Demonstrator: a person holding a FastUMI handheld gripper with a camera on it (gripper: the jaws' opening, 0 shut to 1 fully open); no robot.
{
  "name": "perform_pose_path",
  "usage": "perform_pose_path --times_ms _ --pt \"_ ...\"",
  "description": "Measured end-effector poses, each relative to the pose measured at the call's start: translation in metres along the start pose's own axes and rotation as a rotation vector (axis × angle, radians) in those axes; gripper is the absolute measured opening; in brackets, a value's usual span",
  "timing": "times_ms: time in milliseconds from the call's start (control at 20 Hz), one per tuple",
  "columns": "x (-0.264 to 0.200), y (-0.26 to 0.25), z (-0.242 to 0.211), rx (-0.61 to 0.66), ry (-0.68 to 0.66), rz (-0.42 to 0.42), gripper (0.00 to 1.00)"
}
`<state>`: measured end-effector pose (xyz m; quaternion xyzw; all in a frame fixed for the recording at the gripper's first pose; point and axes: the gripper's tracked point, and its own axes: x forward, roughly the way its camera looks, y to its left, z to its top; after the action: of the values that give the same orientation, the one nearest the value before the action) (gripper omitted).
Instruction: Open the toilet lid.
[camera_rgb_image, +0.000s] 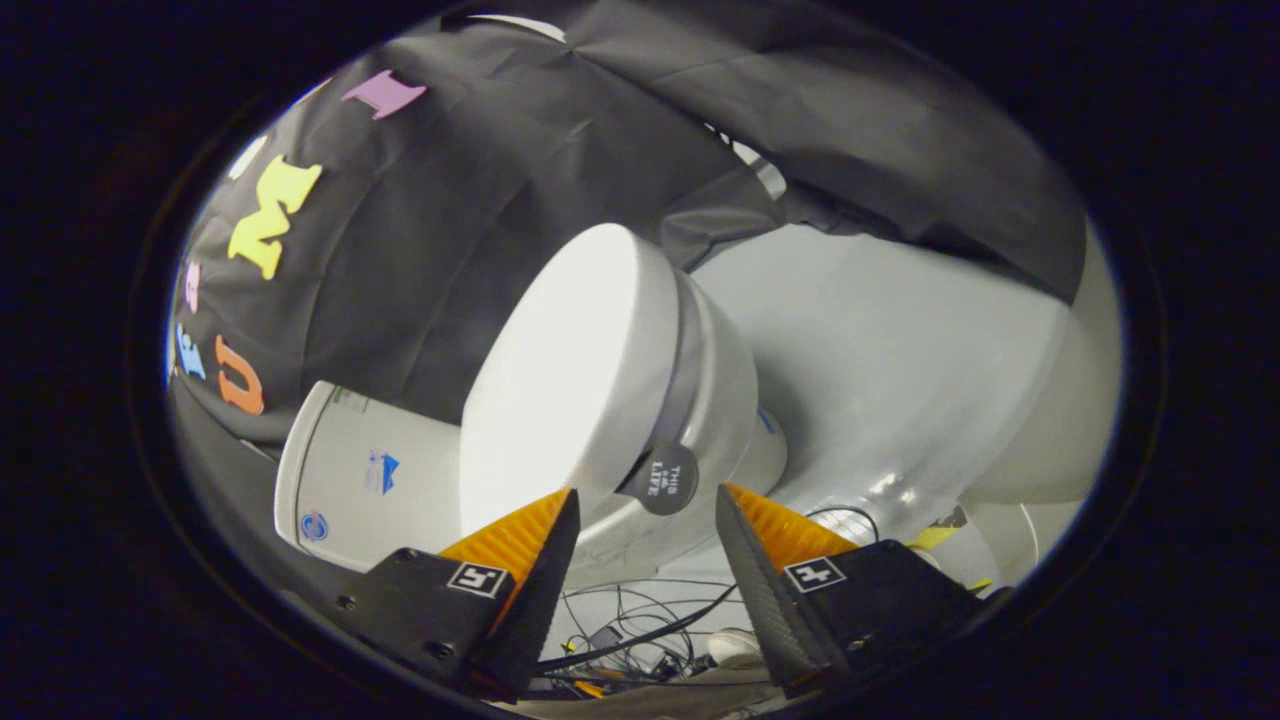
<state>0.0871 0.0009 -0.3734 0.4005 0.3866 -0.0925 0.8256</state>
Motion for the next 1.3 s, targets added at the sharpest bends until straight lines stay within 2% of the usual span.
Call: perform_pose_path --times_ms 50,300,600,900,1150,1300 --pt "0.004 -0.003 -0.003 0.014 0.019 -0.003 0.80" --pt "0.019 -0.001 0.007 0.028 0.011 0.014 0.68" --pt "0.033 -0.002 0.001 0.031 0.053 0.005 0.46" --pt "0.032 -0.001 0.006 0.127 0.068 0.031 0.34" --pt "0.024 0.006 0.014 0.262 0.069 0.090 0.17" --pt "0.022 0.010 0.011 0.249 0.071 0.086 0.11"
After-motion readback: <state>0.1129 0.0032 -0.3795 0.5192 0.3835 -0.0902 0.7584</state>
